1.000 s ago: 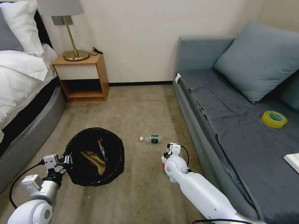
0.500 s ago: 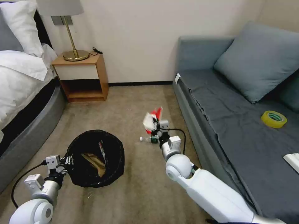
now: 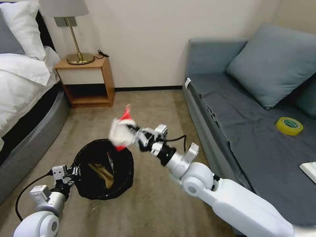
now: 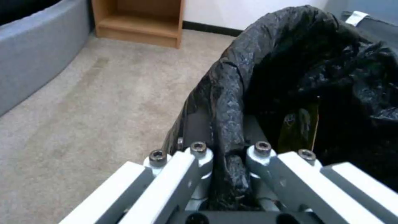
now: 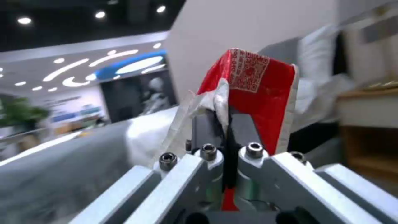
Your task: Pick up the trash bin, then pick up the garbage on the floor and place it into the trash bin.
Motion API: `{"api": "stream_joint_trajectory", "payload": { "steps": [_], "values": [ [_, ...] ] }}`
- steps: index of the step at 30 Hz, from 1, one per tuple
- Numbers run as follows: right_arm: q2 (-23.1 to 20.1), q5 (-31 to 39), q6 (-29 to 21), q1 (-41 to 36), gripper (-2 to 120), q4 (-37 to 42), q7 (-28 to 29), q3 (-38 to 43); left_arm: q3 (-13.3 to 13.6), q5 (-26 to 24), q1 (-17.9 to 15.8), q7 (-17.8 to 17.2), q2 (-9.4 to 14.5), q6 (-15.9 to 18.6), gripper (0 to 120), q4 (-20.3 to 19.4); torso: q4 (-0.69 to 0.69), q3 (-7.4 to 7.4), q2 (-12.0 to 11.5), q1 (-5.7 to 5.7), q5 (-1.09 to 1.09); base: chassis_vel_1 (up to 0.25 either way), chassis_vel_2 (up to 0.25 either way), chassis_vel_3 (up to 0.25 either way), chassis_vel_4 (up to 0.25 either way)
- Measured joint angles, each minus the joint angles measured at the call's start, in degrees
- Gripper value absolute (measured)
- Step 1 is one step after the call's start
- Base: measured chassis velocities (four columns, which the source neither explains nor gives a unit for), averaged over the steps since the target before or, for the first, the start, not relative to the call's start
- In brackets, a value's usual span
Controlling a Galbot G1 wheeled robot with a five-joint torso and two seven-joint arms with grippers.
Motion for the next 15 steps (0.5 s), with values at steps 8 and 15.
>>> {"api": "stream_joint_trajectory", "payload": {
  "steps": [8, 15],
  "values": [
    [0.62, 1.33, -1.33, 4.95, 0, -2.83, -1.45, -8.2, 1.08, -0.59, 0.4, 0.35, -0.97, 0.99, 4, -1.71, 0.0, 0.0, 0.0, 0.0, 0.0, 0.0, 0.0, 0.0, 0.0],
    [2.95, -1.34, -1.36, 6.35, 0, -9.11, -2.36, -13.92, 1.73, -0.76, 1.13, 0.35, -1.91, 1.16, 4, -2.84, 0.01, 0.0, 0.0, 0.0, -0.01, 0.0, 0.0, 0.0, 0.0]
  ]
}}
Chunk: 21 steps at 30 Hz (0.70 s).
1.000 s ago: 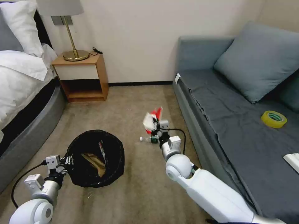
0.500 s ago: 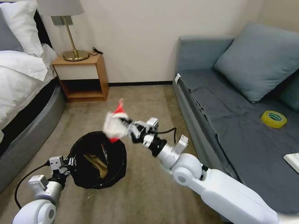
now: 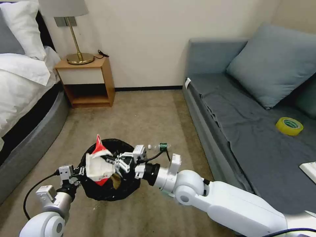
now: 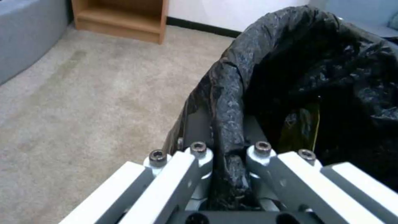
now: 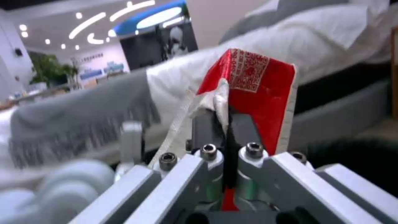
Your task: Pick up the trash bin, then pick up the garbage on the floor and place it into the trash bin.
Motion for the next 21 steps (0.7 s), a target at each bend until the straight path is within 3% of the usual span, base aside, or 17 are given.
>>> {"api": "stream_joint_trajectory", "payload": {
  "steps": [12, 21],
  "values": [
    [3.71, -4.71, 0.1, -0.46, 0, -6.04, 1.44, -4.04, -0.05, -0.25, 0.16, -0.05, -0.65, 0.01, 4, -1.4, 0.0, 0.0, 0.0, 0.0, 0.0, 0.0, 0.0, 0.0, 0.0],
    [8.2, -11.12, -1.18, -0.25, 3, -12.58, 6.0, -4.59, 0.19, -1.24, 0.86, -0.14, -0.74, 0.45, 4, -2.17, 0.01, 0.0, 0.0, 0.0, 0.0, 0.0, 0.0, 0.0, 0.0]
  ]
}}
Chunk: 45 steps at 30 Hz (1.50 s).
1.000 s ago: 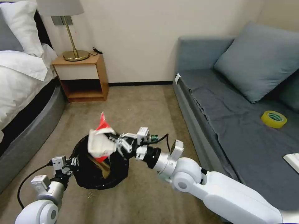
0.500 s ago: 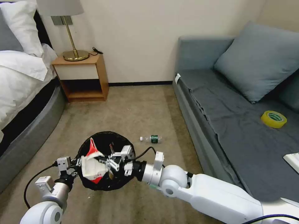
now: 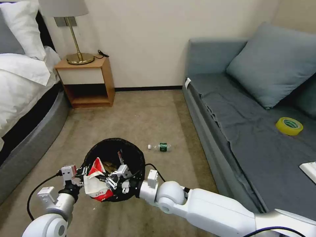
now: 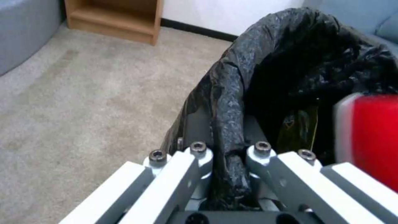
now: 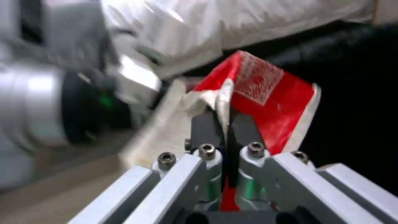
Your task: Pick up the trash bin, then pick up the garbage on the floor and place it into the trash bin.
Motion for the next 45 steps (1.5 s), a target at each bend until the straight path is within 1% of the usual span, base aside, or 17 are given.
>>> {"api": "stream_joint_trajectory", "payload": {
  "steps": [3, 7, 10, 16, 17, 18, 21, 22, 26, 27, 30, 31, 33, 35, 39, 43, 45],
  "values": [
    [0.02, -1.7, -0.91, 0.0, 11, -0.63, 1.67, -0.01, -0.12, -0.28, 0.03, 0.0, 0.14, 0.0, 4, -0.02, -0.01, 0.0, 0.0, 0.0, 0.0, 0.0, 0.0, 0.0, 0.0],
    [-0.44, -4.15, -1.64, -0.27, 33, -0.96, 3.63, 0.11, -0.14, -0.69, 0.03, 0.01, 0.36, 0.0, 4, 0.11, -0.01, 0.0, 0.0, 0.0, 0.0, 0.0, 0.0, 0.0, 0.0],
    [-0.48, -6.0, -1.59, -0.4, 40, -0.96, 4.33, 0.4, -0.13, -0.76, -0.06, 0.01, 0.55, 0.01, 4, 0.27, -0.01, 0.0, 0.0, 0.0, 0.0, 0.0, 0.0, 0.0, 0.0],
    [0.01, -12.86, 1.48, -0.77, 61, -1.67, 7.65, 1.88, -0.25, -1.14, -0.27, 0.01, 1.08, -0.04, 4, 0.7, -0.01, 0.0, 0.0, 0.0, 0.0, 0.0, 0.0, 0.0, 0.0],
    [0.32, -15.75, 3.08, -0.77, 70, -2.14, 8.87, 2.58, -0.36, -1.33, -0.36, -0.08, 1.23, -0.04, 4, 0.91, -0.01, 0.0, 0.0, 0.0, 0.0, 0.0, 0.0, 0.0, 0.0],
    [0.32, -15.75, 3.08, -0.77, 70, -2.14, 8.87, 2.58, -0.36, -1.33, -0.36, -0.08, 1.23, -0.04, 4, 0.91, -0.01, 0.0, 0.0, 0.0, 0.0, 0.0, 0.0, 0.0, 0.0],
    [0.72, -22.39, 5.91, -0.96, 83, -1.99, 12.8, 4.24, -0.66, -1.69, -0.64, -0.36, 1.46, -0.05, 4, 1.38, -0.01, 0.0, 0.0, 0.0, 0.01, 0.0, 0.0, 0.0, 0.0],
    [0.72, -22.39, 5.91, -0.96, 83, -1.99, 12.8, 4.24, -0.66, -1.69, -0.64, -0.36, 1.46, -0.05, 4, 1.38, -0.01, 0.0, 0.0, 0.0, 0.01, 0.0, 0.0, 0.0, 0.0],
    [0.38, -38.74, 10.29, -1.58, 99, -2.18, 18.79, 8.15, -0.91, -1.8, -1.02, -0.51, 1.74, -0.05, 4, 1.91, 0.0, 0.0, 0.0, 0.0, 0.0, 0.0, 0.0, 0.0, 0.0],
    [0.38, -38.74, 10.29, -1.58, 99, -2.18, 18.79, 8.15, -0.91, -1.8, -1.02, -0.51, 1.74, -0.05, 4, 1.91, 0.0, 0.0, 0.0, 0.0, 0.0, 0.0, 0.0, 0.0, 0.0],
    [0.24, -46.76, 13.82, -3.62, 100, -3.1, 21.76, 12.55, -0.93, -1.68, -1.25, -0.77, 1.77, -0.05, 4, 2.0, 0.0, 0.0, 0.0, 0.0, 0.01, 0.0, 0.0, 0.0, 0.0],
    [0.24, -46.76, 13.82, -3.62, 100, -3.1, 21.76, 12.55, -0.93, -1.68, -1.25, -0.77, 1.77, -0.05, 4, 2.0, 0.0, 0.0, 0.0, 0.0, 0.01, 0.0, 0.0, 0.0, 0.0],
    [-0.12, -53.29, 16.21, -6.46, 100, -3.68, 24.09, 17.2, -1.0, -1.57, -1.3, -0.9, 1.78, -0.01, 4, 1.99, -0.01, 0.0, 0.0, 0.0, 0.01, 0.0, 0.0, 0.0, 0.0],
    [-0.71, -55.53, 16.71, -8.03, 100, -3.51, 25.6, 19.31, -1.1, -1.49, -1.29, -0.98, 1.79, 0.03, 4, 1.97, -0.01, 0.0, 0.0, 0.0, 0.01, 0.0, 0.0, 0.0, 0.0],
    [-3.06, -54.36, 15.45, -11.64, 100, -1.01, 28.46, 22.51, -1.47, -1.34, -1.46, -1.17, 1.79, 0.21, 4, 1.96, -0.01, 0.0, 0.0, 0.0, 0.02, 0.0, 0.0, 0.0, 0.0],
    [-8.32, -41.19, 6.4, -19.22, 100, 7.44, 32.53, 26.81, -1.98, -0.95, -1.71, -1.4, 1.55, 0.69, 4, 1.86, -0.02, 0.0, 0.0, 0.0, 0.03, 0.0, 0.0, 0.0, 0.0],
    [-8.94, -39.74, 5.26, -19.96, 100, 8.49, 32.91, 27.33, -2.05, -0.91, -1.71, -1.45, 1.54, 0.77, 4, 1.83, -0.02, 0.0, 0.0, 0.0, 0.01, 0.0, 0.0, 0.0, 0.0]
  ]
}}
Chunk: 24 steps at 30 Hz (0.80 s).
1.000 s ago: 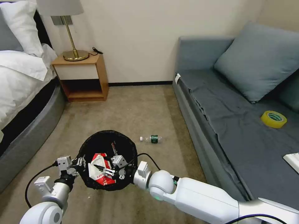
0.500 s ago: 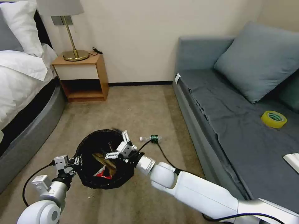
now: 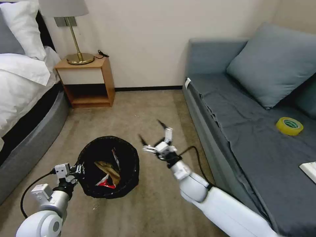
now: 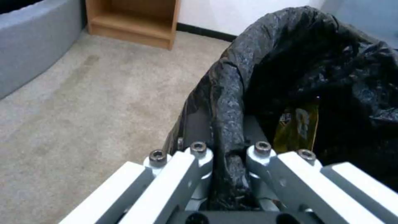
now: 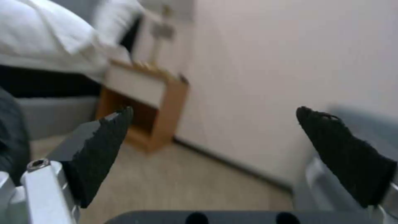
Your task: Pick up the trash bin, then pick up the garbage on the floor and place it into the trash bin.
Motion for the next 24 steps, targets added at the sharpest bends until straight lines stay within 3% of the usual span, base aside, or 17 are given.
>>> {"api": "stream_joint_trajectory", "payload": {
  "steps": [4, 10, 16, 24],
  "values": [
    [-3.52, 9.09, -6.93, -4.15, 100, 6.43, 2.1, 3.79, -0.24, 0.34, -0.21, -0.41, -0.07, 0.51, 4, -0.16, 0.01, 0.0, 0.0, 0.0, 0.0, 0.0, 0.0, 0.0, 0.0],
    [-5.28, 15.0, -10.95, -9.57, 100, 12.81, 3.17, 9.56, -0.11, 1.04, -0.4, -0.9, -0.81, 0.94, 4, -0.89, 0.01, 0.0, 0.0, 0.0, 0.0, 0.0, 0.0, 0.0, 0.0],
    [-6.64, 14.39, -10.2, -18.51, 100, 17.69, 1.79, 16.83, -1.43, 1.04, -0.24, -1.31, -1.15, 1.48, 4, -2.0, 0.01, -0.01, 0.0, 0.0, -0.01, 0.0, 0.0, 0.0, 0.0],
    [-4.52, 11.12, -9.96, -19.71, 100, 17.95, 1.76, 16.17, -2.23, 0.27, 0.1, -1.71, -1.6, 1.92, 4, -3.58, 0.02, 0.0, 0.0, 0.0, -0.01, 0.0, 0.0, 0.0, 0.0]
  ]
}}
